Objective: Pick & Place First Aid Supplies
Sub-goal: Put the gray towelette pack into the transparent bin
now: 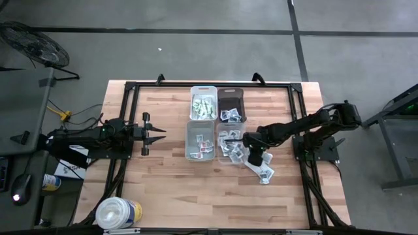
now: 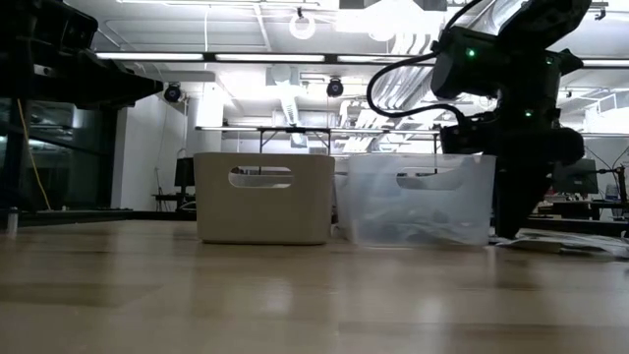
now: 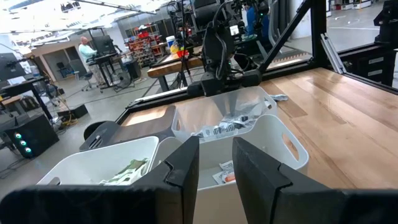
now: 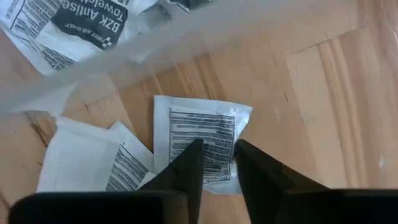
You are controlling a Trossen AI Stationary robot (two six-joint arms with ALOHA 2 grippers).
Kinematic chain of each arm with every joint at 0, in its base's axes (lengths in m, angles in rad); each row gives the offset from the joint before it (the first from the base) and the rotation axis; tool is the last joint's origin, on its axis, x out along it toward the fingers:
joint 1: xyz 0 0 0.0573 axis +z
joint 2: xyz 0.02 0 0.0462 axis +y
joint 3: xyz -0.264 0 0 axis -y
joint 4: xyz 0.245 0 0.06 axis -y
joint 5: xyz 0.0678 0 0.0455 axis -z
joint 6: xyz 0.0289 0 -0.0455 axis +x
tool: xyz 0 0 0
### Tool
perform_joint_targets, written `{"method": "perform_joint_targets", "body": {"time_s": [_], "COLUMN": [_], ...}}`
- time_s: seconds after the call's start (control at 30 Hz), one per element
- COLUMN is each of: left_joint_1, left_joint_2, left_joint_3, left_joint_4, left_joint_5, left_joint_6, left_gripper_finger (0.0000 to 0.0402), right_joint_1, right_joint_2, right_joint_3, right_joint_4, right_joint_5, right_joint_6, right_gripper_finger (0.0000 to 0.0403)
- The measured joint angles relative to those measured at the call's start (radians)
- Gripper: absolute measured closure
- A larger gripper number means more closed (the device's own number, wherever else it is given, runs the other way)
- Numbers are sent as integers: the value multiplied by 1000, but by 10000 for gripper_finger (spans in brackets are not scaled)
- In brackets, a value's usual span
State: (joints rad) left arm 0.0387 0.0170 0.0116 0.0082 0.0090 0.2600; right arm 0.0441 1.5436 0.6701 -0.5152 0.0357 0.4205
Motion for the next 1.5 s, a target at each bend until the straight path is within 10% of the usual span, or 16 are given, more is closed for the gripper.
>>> {"method": "perform_joint_targets", "body": {"time_s": [0.27,1.07,1.5], "left_joint_1": [0,0,0], "left_joint_2": [0,0,0], "left_joint_3": [0,0,0], "left_joint_4": [0,0,0], "left_joint_5": [0,0,0], "left_joint_6": [0,0,0], "left_gripper_finger": [305,305,305], "right_joint_1": [0,35,169], "right_joint_2": [1,-441,-655], "right_joint_3": [-1,-8,-7], "right_joint_4": [-7,-153,170], "right_joint_5": [-10,58,129], "right_joint_6": [106,461,142], "right_gripper_finger": [395,402,403]}}
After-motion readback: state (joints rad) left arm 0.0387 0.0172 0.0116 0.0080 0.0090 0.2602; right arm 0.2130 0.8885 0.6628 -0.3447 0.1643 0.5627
